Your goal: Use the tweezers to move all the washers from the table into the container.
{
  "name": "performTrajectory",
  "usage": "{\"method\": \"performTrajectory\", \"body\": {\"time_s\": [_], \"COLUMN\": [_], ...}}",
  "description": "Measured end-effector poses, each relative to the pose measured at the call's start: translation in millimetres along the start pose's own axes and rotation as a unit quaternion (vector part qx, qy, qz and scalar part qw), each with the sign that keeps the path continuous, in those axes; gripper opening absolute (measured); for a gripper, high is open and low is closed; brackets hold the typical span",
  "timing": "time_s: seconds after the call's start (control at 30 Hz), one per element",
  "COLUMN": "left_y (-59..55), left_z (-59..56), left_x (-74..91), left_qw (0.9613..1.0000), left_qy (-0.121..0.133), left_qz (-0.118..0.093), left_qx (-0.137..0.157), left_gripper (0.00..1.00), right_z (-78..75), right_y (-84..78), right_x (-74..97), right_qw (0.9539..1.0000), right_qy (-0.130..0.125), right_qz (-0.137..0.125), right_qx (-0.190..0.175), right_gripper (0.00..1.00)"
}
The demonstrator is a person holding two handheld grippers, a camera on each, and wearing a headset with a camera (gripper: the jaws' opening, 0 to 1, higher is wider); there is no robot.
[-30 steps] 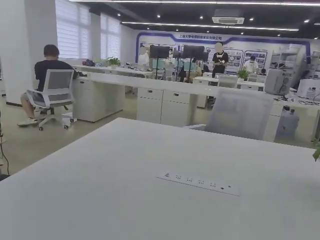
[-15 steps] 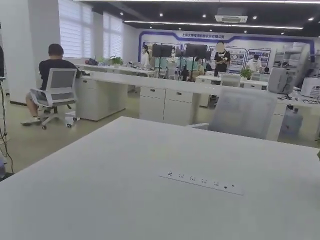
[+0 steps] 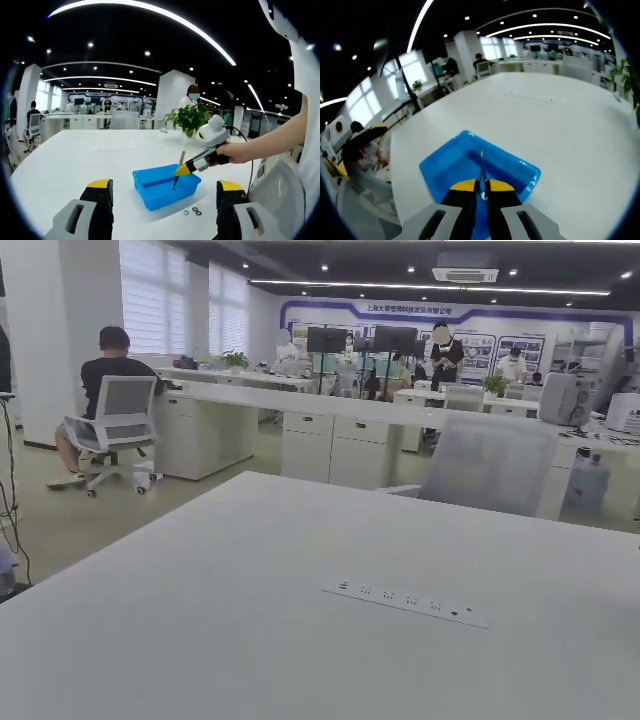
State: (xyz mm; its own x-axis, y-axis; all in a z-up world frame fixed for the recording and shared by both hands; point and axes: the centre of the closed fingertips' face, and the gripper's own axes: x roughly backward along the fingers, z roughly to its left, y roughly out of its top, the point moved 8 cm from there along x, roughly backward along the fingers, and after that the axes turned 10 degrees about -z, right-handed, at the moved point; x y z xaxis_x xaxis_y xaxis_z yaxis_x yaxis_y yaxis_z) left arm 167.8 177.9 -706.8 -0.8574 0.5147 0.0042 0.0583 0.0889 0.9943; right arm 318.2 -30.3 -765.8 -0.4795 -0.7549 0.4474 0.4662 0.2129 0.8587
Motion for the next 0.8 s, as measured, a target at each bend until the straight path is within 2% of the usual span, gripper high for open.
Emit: {"method": "performTrajectory", "body": {"time_s": [0.3,0.47,0.8], "left_y": [-1.1,-1.7,-0.8], "left_z": [0.6,0.2,-0.5], "left_x": [0.9,0.9,1.0], "left_qw": [1.0,1.0,1.0], "left_qy": [0.0,-0.001,-0.001], "left_qz": [0.002,0.006,0.007], "left_qx": [-0.002,-0.003,-0.004], "left_gripper": [0.86,0.86,0.86], "right_z": [8.0,14.0,30.3], "right_y": [5.0,14.6,20.8], "right_x": [8.4,14.9,29.4], "right_qw": [0.9996,0.9989,0.9976], "right_qy": [-0.004,0.003,0.023], "right_qz": [-0.022,-0.044,-0.063], "right_qx": [0.015,0.017,0.019], "right_gripper": [0.04,0.04,0.04]}}
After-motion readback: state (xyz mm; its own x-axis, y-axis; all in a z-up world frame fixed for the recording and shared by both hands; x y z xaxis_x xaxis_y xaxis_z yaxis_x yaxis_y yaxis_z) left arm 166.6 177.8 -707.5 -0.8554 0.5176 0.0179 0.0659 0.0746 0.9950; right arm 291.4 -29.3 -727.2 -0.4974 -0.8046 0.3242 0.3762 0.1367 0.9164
